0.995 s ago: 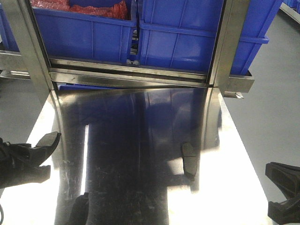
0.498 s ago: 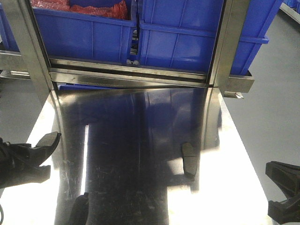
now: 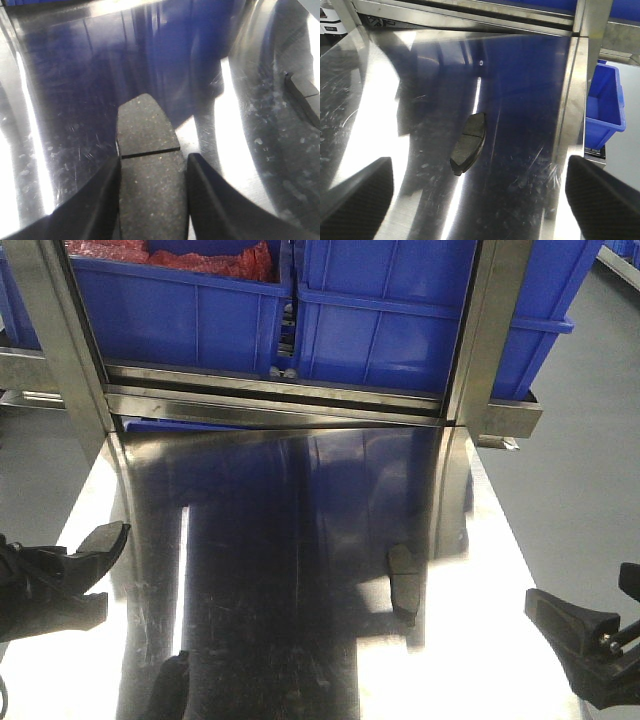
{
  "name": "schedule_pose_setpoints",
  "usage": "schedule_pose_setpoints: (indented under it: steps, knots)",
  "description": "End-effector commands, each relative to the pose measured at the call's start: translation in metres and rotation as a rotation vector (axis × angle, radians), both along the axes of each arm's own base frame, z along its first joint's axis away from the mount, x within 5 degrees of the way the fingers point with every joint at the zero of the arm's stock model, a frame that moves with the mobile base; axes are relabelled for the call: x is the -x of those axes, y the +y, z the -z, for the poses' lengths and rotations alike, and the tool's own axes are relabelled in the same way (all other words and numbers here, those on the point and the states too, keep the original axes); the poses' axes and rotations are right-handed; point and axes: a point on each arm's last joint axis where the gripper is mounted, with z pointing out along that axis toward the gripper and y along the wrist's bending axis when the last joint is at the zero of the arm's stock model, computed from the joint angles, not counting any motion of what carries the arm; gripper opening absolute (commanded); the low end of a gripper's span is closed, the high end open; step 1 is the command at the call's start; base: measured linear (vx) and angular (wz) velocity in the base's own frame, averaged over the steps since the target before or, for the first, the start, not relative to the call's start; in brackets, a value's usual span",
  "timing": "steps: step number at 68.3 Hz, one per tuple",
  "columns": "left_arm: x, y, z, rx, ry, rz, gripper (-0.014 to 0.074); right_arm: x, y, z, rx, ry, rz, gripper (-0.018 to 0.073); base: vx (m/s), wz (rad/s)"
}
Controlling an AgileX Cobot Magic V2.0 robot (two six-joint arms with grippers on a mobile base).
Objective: Move and align brake pads A on conveyor
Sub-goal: 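Lower the right gripper over the other brake pad and close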
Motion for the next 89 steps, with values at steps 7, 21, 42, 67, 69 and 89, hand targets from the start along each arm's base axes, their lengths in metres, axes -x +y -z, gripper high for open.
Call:
schedule_pose_setpoints:
  steps: [7,21,42,67,69,89]
  knots:
    - [-0.003,-0.003,-0.016,0.041,-0.104,0.015,0.0139,-0.005,0.000,-0.015,-0.037,-0.095,0.021,0.0714,0.00,0.00]
    - [-0.003,-0.003,-0.016,0.041,-0.104,0.015,0.0139,-0.018,0.004,-0.015,-0.091,-0.021,0.046,0.0666,0.00,0.00]
    - [-0.003,-0.003,-0.016,0.041,-0.104,0.015,0.0139,-0.094,0.024,-0.020,-0.025,0.240,0.008,0.0643,0.00,0.00]
    - [-0.003,-0.003,-0.016,0.041,-0.104,0.015,0.0139,-0.188,0.067,0.009,0.067,0.465,-0.045,0.0634,0.00,0.00]
    - [-0.003,-0.003,-0.016,0.041,-0.104,0.015,0.0139,-0.192,0.072,0.010,0.072,0.479,-0.038,0.0634,0.00,0.00]
    - [-0.003,-0.003,-0.016,0.041,-0.104,0.015,0.0139,-0.223,0.104,0.042,0.189,0.634,0.006,0.0627,0.00,0.00]
